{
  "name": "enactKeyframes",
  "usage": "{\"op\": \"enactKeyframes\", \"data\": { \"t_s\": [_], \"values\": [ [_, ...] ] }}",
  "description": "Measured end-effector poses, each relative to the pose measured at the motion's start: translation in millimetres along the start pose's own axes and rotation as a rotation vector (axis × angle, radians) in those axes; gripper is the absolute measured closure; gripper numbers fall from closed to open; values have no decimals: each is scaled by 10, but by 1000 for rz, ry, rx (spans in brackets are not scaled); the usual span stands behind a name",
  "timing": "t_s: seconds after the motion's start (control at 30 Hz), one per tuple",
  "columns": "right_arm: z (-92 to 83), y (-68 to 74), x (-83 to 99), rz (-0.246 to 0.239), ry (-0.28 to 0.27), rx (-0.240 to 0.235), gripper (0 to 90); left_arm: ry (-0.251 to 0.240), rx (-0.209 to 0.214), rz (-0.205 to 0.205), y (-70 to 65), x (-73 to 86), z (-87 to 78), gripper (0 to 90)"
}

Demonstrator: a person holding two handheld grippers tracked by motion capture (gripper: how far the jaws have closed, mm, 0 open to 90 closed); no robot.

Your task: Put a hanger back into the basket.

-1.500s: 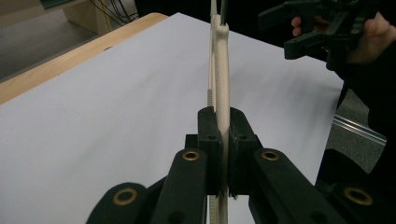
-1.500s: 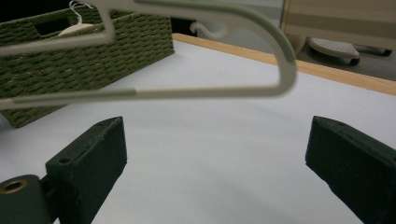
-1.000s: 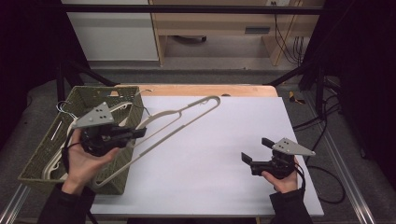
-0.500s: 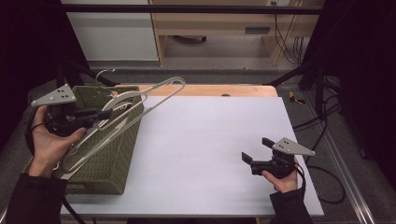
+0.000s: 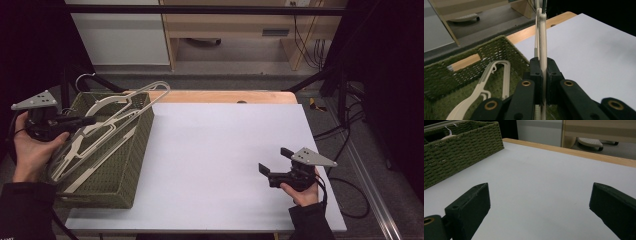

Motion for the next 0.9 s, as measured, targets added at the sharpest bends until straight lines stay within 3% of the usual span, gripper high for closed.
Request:
{"op": "enactKeyframes", "data": {
  "t_s": [0.5,0.8,0.9],
  "values": [
    [9,-3,16,-1,9,1,36,-3,-70,-54,322,260,-237,859],
    [16,-3,19,-3,10,4,35,-8,-81,-75,420,373,-314,859],
    [18,-3,19,-4,9,3,35,13,-91,-78,442,388,-285,858]
  ]
}}
Point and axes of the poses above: each handheld gripper's, and its own axes: z roughly forward along the jaws, x roughly out of its underside, y roughly to its left, the point moved 9 cm from there along z, roughly forward along the jaws, and after that the axes turned 13 degrees about x, right-handed, at the moved point
